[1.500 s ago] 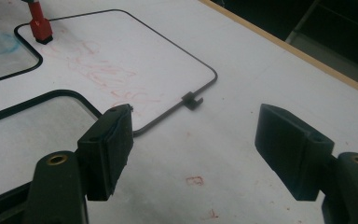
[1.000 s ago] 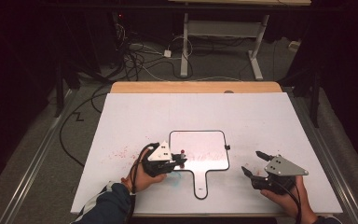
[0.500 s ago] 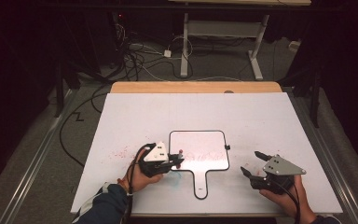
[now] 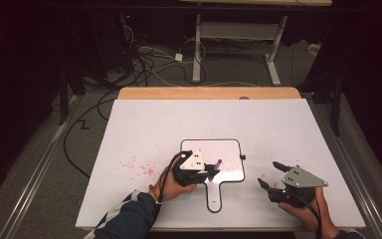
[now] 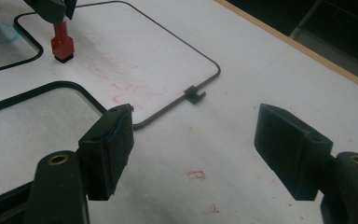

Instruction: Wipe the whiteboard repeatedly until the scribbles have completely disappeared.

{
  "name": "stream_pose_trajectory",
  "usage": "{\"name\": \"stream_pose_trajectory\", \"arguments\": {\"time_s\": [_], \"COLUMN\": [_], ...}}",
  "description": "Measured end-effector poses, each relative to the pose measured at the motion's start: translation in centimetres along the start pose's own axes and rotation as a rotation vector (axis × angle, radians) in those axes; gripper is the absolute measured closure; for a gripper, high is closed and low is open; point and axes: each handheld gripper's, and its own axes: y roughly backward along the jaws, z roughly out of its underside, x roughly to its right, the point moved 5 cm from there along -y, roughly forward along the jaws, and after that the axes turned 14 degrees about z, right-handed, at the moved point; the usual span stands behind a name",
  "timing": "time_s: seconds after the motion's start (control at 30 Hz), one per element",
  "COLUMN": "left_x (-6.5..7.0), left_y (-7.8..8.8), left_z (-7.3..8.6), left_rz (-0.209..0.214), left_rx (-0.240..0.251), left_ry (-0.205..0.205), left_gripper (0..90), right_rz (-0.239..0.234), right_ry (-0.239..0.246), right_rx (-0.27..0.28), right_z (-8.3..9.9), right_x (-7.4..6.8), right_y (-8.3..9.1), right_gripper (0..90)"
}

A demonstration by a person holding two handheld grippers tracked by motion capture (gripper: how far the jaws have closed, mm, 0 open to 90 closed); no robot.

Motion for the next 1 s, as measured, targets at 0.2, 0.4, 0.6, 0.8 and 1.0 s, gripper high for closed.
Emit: {"name": "stream_pose_trajectory", "arguments": {"time_s": [0.2, 0.4, 0.6, 0.8, 1.0], "left_x": [-0.3, -1.1, -1.8, -2.4, -2.1], "left_y": [1.8, 4.6, 6.5, 6.7, 4.6], "left_z": [0.9, 2.8, 4.2, 4.4, 3.1], "left_rz": [0.009, -0.054, -0.106, -0.134, -0.065], "left_rx": [-0.026, -0.02, -0.005, 0.004, 0.033], "left_ry": [0.02, 0.063, 0.084, 0.091, 0.093], "left_gripper": [79.0, 79.0, 79.0, 79.0, 79.0], "right_rz": [0.008, 0.005, 0.007, 0.006, 0.004], "right_ry": [-0.003, 0.008, 0.009, 0.016, 0.017], "right_rx": [-0.001, -0.004, -0.006, -0.006, -0.005], "right_z": [0.0, 0.0, 0.0, 0.0, -0.1], "right_x": [0.1, -0.1, -0.1, -0.2, -0.2], "right_y": [0.1, 0.0, -0.1, -0.1, -0.1], "right_gripper": [28.7, 28.7, 28.7, 28.7, 28.7]}}
